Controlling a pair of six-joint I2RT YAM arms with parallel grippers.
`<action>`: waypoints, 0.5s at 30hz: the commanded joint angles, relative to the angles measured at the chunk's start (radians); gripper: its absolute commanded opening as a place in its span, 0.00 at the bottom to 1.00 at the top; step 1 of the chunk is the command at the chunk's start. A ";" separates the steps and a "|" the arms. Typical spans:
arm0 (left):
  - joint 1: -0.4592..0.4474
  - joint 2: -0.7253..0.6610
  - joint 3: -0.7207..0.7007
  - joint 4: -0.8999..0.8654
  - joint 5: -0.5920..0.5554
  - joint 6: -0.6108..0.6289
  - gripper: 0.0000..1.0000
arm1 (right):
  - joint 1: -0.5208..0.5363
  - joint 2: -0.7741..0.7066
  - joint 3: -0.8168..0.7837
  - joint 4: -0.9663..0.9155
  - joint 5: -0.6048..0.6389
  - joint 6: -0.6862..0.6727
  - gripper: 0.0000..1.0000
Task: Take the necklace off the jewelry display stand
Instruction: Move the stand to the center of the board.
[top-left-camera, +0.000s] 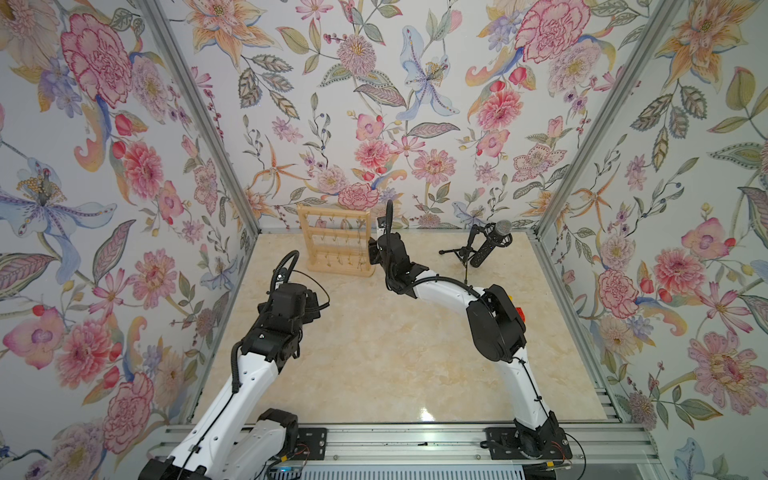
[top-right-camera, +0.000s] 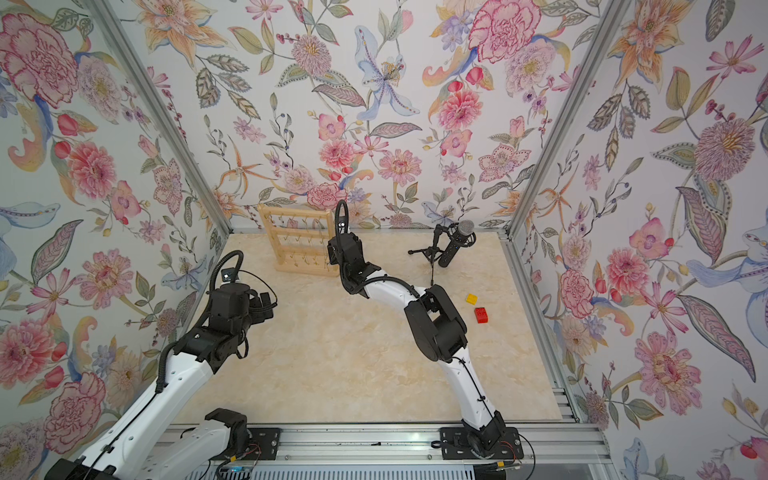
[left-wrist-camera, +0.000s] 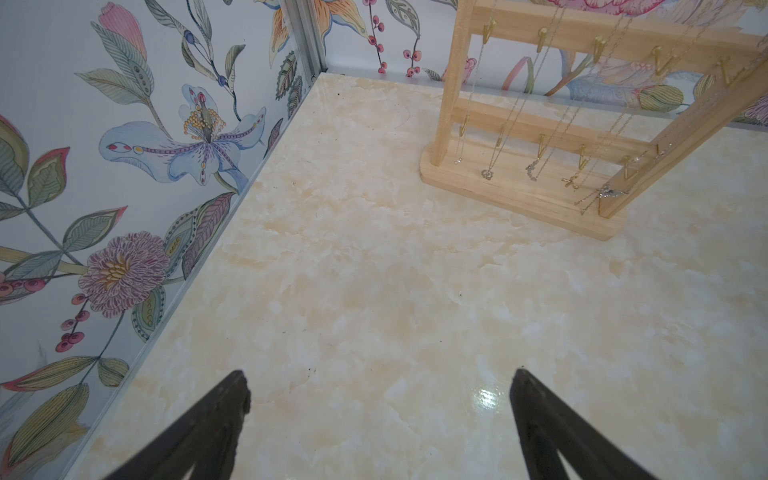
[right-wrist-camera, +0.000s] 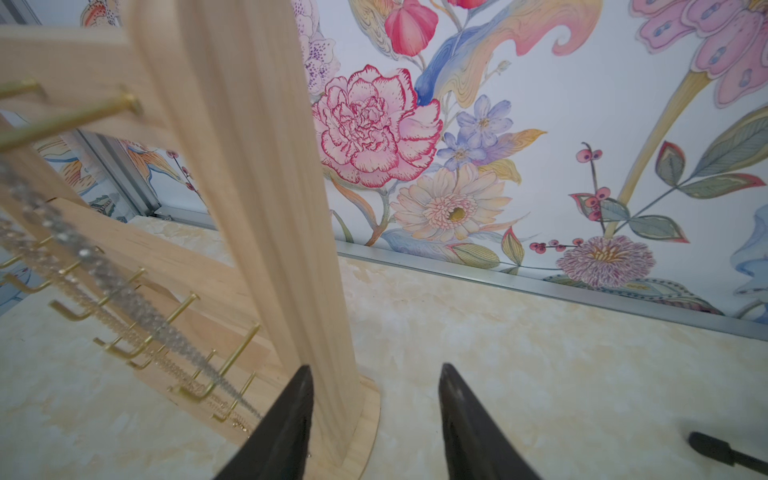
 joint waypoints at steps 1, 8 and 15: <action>0.013 0.007 -0.008 0.009 0.000 0.011 0.99 | -0.007 -0.069 -0.041 0.068 -0.067 -0.004 0.50; 0.015 0.010 -0.008 0.010 0.003 0.012 0.99 | -0.004 -0.111 -0.084 0.115 -0.175 0.007 0.54; 0.014 0.010 -0.008 0.012 0.004 0.012 0.99 | -0.002 -0.082 0.002 0.039 -0.116 0.028 0.56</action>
